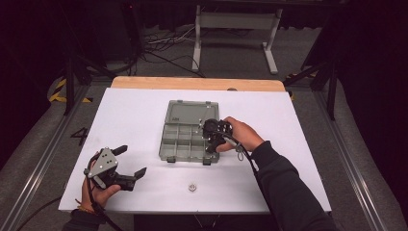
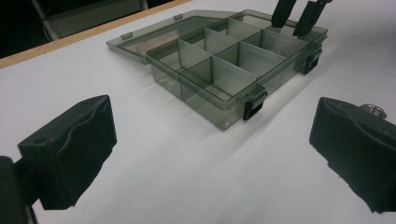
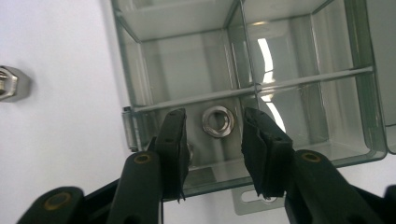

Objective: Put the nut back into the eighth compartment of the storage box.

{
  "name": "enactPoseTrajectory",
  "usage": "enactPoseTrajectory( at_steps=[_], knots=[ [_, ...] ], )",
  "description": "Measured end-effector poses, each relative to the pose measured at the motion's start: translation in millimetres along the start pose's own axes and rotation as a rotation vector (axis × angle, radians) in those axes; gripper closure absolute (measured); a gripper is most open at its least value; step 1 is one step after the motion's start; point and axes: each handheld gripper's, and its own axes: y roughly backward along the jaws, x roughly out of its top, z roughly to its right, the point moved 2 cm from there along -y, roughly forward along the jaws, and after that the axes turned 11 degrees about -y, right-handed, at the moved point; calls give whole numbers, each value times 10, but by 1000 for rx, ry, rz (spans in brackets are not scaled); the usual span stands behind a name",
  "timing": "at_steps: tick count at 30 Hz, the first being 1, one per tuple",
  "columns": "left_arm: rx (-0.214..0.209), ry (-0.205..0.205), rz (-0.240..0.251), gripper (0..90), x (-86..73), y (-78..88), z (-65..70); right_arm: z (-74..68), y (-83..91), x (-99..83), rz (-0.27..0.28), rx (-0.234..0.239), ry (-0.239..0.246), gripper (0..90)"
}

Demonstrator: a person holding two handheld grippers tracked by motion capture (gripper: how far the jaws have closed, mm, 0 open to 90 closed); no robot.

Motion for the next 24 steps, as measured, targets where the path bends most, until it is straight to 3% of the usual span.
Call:
enactPoseTrajectory(
  at_steps=[15, 24],
  knots=[
    [-1, -3, -1, 12, 9, -2, 13, -324, 264, -268, 172, 49, 32, 507],
    [0, -6, -9, 12, 8, -12, 15, -499, 267, -356, 184, 57, 56, 416]
  ],
)
